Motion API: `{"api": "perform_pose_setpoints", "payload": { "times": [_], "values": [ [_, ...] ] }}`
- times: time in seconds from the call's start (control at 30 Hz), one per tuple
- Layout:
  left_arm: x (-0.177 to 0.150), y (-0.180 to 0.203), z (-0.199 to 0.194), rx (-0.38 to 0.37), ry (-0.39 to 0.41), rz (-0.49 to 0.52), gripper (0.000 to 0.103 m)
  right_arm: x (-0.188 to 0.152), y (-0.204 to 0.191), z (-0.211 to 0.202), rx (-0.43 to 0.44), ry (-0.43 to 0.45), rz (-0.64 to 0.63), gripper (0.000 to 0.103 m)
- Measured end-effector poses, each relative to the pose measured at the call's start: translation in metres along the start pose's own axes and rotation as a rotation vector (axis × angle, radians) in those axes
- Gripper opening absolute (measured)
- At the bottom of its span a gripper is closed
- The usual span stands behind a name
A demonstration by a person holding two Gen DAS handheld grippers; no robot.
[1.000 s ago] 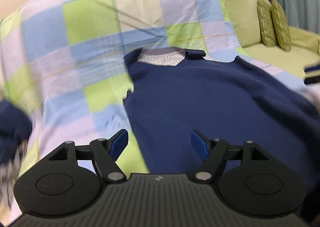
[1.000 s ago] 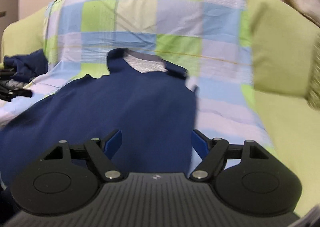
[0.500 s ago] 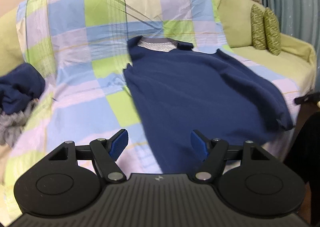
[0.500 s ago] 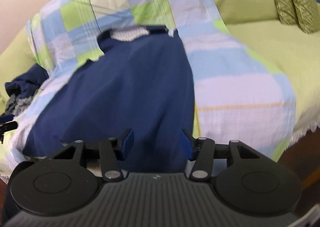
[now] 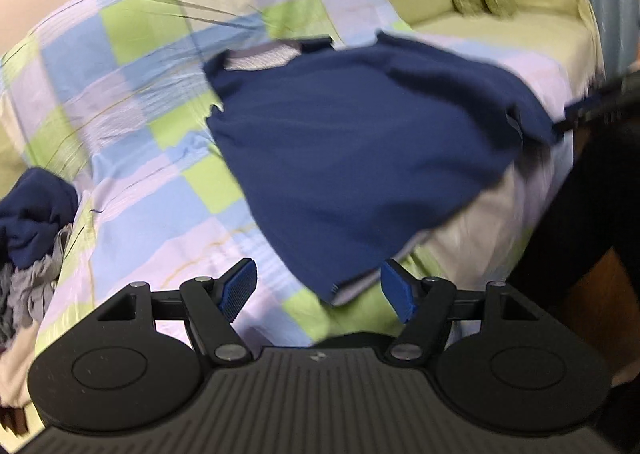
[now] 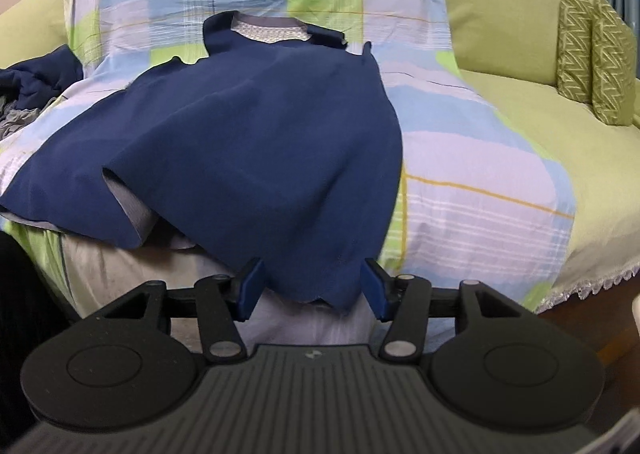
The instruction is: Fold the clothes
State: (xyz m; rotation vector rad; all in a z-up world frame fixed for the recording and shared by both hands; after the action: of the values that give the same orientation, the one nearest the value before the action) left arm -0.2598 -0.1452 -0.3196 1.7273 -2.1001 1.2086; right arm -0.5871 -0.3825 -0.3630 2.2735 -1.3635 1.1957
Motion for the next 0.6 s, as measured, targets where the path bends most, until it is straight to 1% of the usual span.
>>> {"api": "perform_pose_setpoints", "payload": {
  "times": [0.03, 0.1, 0.13, 0.17, 0.23, 0.27, 0.3, 0.33, 0.37, 0.47, 0.53, 0.57, 0.6],
  "values": [
    [0.0, 0.002, 0.007, 0.022, -0.022, 0.018, 0.061, -0.001, 0.001, -0.001, -0.004, 0.001, 0.008, 0.05],
    [0.0, 0.002, 0.011, 0.048, -0.034, 0.017, 0.038, -0.002, 0.004, -0.007, -0.012, 0.014, 0.001, 0.051],
    [-0.001, 0.003, 0.012, 0.051, -0.04, 0.02, 0.034, -0.002, 0.005, -0.009, -0.017, 0.021, -0.008, 0.053],
    [-0.003, 0.004, 0.016, 0.063, -0.058, 0.039, 0.034, -0.003, 0.006, -0.01, -0.028, 0.021, -0.023, 0.054],
    [-0.005, 0.007, 0.018, 0.092, -0.067, 0.094, 0.034, -0.006, 0.006, -0.01, -0.057, 0.016, -0.072, 0.055],
    [-0.007, 0.012, 0.018, 0.103, -0.066, 0.138, 0.028, -0.007, 0.002, -0.009, -0.07, 0.018, -0.119, 0.055],
    [-0.007, 0.014, 0.018, 0.093, -0.06, 0.136, 0.001, -0.009, -0.003, -0.008, -0.081, 0.021, -0.177, 0.055],
    [-0.006, 0.015, 0.017, 0.079, -0.05, 0.126, 0.001, -0.011, -0.008, -0.007, -0.093, 0.024, -0.234, 0.054],
    [-0.005, 0.014, 0.014, 0.051, -0.024, 0.077, 0.001, -0.012, -0.013, -0.006, -0.097, 0.027, -0.275, 0.054],
    [-0.001, 0.003, 0.007, 0.046, 0.024, -0.025, 0.001, -0.017, -0.033, 0.0, -0.098, 0.047, -0.449, 0.054],
    [-0.002, -0.005, 0.004, 0.045, 0.034, -0.068, 0.001, -0.02, -0.037, 0.007, -0.128, 0.054, -0.525, 0.054],
    [-0.002, -0.009, 0.003, 0.044, 0.038, -0.087, 0.001, -0.023, -0.038, 0.013, -0.141, 0.051, -0.565, 0.051],
    [-0.004, -0.011, 0.003, 0.041, 0.035, -0.092, 0.001, -0.026, -0.04, 0.019, -0.147, 0.049, -0.611, 0.051]
  ]
}}
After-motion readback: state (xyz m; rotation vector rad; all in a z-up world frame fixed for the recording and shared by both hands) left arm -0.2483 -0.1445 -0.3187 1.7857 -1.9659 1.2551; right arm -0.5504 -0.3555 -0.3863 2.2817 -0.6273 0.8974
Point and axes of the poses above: each gripper's, at about its wrist camera, not at the fingertips, and z roughly the way its jaws point, y to its right, x to its top, the point moved 9 cm from there along z, roughly the way its jaws point, and after that the axes turned 11 degrees about z, right-handed, at the moved point
